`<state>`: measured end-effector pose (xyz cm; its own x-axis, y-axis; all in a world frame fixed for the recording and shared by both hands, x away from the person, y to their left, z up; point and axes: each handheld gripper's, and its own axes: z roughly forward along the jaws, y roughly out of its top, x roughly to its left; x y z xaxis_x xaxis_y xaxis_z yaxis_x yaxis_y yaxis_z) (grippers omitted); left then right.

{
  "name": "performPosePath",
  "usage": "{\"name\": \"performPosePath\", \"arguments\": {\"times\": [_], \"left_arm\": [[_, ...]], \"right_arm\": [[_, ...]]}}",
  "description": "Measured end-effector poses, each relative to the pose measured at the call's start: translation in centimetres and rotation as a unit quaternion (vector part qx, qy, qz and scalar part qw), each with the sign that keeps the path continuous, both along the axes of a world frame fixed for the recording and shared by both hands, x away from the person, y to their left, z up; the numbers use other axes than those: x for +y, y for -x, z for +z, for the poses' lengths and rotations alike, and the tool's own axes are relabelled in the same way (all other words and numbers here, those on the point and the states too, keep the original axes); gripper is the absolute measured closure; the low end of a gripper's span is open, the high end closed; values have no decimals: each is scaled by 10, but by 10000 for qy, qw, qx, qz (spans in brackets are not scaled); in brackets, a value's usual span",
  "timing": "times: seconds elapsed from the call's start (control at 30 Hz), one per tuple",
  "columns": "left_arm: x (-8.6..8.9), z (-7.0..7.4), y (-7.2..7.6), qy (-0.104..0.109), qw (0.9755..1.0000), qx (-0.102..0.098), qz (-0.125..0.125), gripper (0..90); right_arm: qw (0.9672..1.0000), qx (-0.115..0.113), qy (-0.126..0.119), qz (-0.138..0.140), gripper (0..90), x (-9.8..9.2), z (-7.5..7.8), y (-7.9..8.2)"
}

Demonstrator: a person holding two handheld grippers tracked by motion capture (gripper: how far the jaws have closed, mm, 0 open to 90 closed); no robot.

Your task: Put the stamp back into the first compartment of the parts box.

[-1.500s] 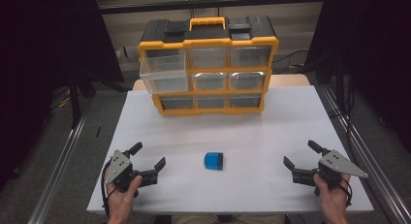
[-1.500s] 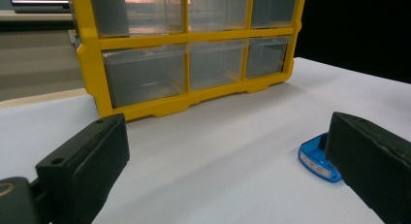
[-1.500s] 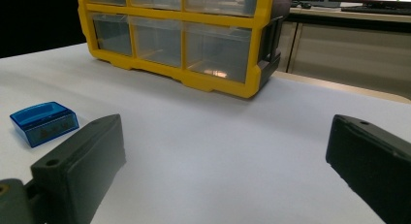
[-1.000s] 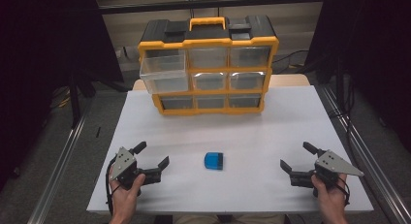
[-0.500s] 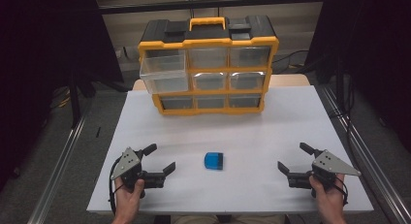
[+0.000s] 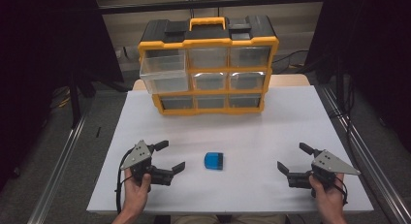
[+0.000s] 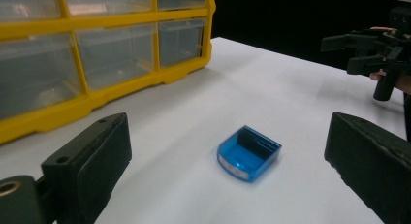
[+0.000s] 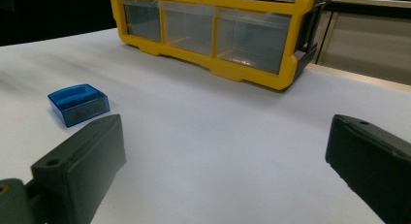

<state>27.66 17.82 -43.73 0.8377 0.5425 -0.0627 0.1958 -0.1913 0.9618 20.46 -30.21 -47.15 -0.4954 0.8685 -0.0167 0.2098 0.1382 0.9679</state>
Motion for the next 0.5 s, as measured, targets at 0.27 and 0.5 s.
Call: {"name": "performPosePath", "arguments": {"times": [0.27, 0.5], "left_arm": [[-11, 1, -12, -116, 9999, -43, 110, 27], [-31, 1, -22, -373, 9991, 6, -181, 26]], "right_arm": [[10000, 12, 18, -3, 4, 0, -1, -1], [10000, 30, 1, -1, 4, 0, -1, -1]]}}
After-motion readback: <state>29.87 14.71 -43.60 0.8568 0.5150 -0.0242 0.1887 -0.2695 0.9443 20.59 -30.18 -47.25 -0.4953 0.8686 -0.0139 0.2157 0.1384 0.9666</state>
